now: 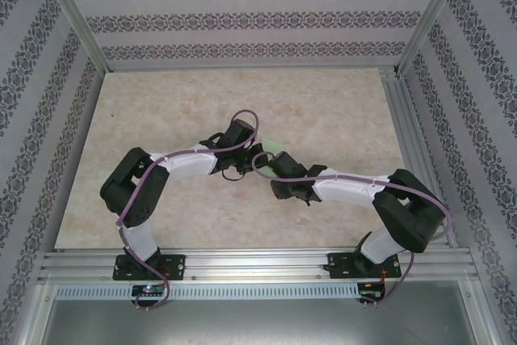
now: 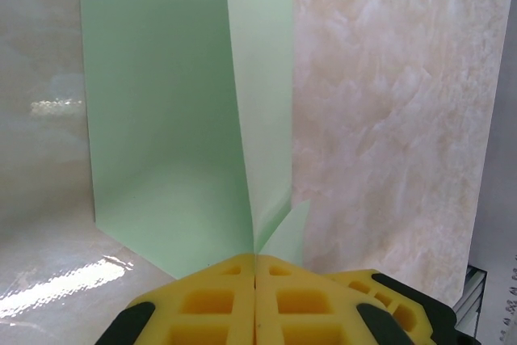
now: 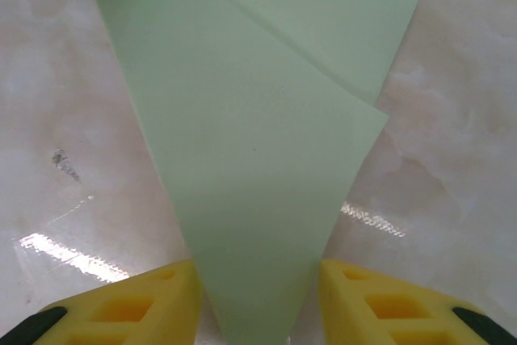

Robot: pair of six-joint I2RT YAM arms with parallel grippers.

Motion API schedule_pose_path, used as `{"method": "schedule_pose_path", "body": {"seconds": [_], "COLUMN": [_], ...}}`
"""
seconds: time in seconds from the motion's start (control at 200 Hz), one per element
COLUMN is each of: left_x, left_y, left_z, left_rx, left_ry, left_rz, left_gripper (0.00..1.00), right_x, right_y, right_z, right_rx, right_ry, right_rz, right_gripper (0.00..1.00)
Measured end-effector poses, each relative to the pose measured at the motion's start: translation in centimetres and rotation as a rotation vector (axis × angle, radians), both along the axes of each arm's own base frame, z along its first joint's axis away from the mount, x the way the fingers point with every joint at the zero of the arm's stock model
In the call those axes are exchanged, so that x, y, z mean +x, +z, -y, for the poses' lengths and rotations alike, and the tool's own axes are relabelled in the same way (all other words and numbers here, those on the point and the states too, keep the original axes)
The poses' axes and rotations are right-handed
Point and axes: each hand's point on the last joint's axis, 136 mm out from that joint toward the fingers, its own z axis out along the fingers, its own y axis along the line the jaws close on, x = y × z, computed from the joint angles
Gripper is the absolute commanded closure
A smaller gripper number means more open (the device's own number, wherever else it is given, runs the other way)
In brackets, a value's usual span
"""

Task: Fold a paper plane with a square sheet of paper (fold left side to right side)
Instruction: Fourth fold the wing at the center of the table.

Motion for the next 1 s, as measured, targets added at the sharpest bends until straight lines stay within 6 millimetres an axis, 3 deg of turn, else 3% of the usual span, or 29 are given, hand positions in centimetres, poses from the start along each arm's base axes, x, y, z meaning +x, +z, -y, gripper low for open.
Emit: {"method": "schedule_pose_path", "body": {"seconds": [0.28, 0.485, 0.614, 0.809, 0.999], "left_x": [0.0, 0.0, 0.0, 0.0, 0.0], "left_y": [0.4, 0.4, 0.4, 0.4, 0.4], "left_z": [0.2, 0.2, 0.2, 0.2, 0.2], "left_rx": [-0.009, -0.009, -0.009, -0.009, -0.009], "left_ry": [-0.008, -0.008, -0.008, -0.008, -0.008], "left_rz": [-0.002, -0.003, -0.003, -0.003, -0.003], "left_gripper": [0.91, 0.91, 0.91, 0.91, 0.91], "right_x": [-0.3, -0.2, -0.3, -0.4, -0.3], "right_y": [-0.2, -0.3, 0.1, 2.4, 2.0], "right_z": [-0.3, 0.1, 0.6, -0.1, -0.5], "right_rx": [-0.015, -0.036, -0.052, -0.019, -0.033], "right_ry": [0.014, 0.008, 0.005, 0.032, 0.044], "right_rz": [0.004, 0.012, 0.021, 0.075, 0.068], "right_gripper": [0.68, 0.54, 0.56, 0.59, 0.6]}}
